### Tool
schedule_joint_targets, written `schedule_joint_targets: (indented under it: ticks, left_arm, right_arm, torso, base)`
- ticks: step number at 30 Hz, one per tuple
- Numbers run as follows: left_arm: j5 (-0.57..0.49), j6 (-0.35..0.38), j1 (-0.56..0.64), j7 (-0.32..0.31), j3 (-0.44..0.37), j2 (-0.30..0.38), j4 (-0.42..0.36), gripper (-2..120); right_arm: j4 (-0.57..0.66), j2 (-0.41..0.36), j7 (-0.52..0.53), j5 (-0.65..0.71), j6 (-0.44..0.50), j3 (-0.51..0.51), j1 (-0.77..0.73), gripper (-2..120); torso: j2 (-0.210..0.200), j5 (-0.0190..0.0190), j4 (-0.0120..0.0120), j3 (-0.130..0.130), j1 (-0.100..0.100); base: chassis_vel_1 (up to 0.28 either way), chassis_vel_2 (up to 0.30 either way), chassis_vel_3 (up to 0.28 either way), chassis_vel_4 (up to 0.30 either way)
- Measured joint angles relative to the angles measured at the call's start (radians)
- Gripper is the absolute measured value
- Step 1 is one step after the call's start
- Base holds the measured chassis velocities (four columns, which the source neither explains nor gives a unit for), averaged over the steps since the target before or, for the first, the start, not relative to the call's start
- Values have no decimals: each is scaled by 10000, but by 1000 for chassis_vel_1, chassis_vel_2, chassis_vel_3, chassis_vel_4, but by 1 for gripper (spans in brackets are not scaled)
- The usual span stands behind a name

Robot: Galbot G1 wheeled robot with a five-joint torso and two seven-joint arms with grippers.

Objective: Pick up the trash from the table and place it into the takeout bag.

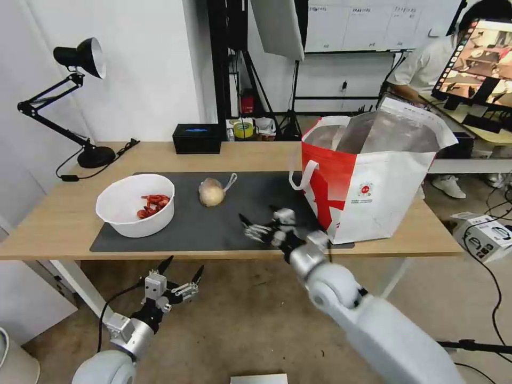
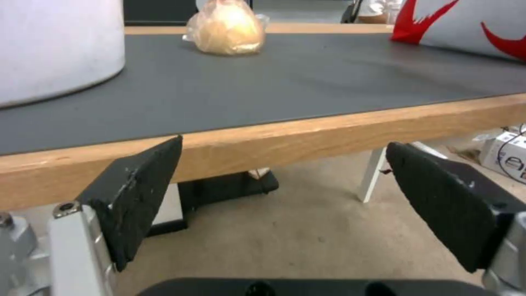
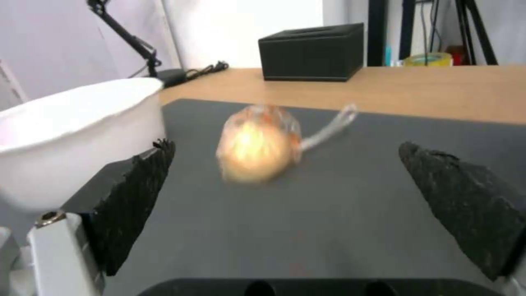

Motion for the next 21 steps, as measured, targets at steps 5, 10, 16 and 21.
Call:
schedule_joint_targets:
  ticks: [5,10,16,21]
  left_arm:
    - [-97,-6,-114,-6,11,46,171,100]
    - [-143,-11,-176,-8,49,51,256,100]
    - [-160,-16,-193,-10,72,41,335,100]
    - [-183,-30,-198,-8,88,29,400,100]
  right_arm:
    - [-1570,830,243,507,-123,-842,1633,100]
    - [-2802,1524,292,597,-211,-1286,2472,100]
    - [-3719,1997,314,621,-365,-1567,2932,100]
    - [-4488,2430,323,617,-603,-1794,3287,100]
  torso:
    - [-1,3,0,1,2]
    - [-1,3,2,0,2]
    - [0,1,0,0,1]
    - [-1,1,0,1,2]
  base:
    - [0,0,0,0]
    - [0,0,0,0]
    - [0,0,0,0]
    - [0,0,0,0]
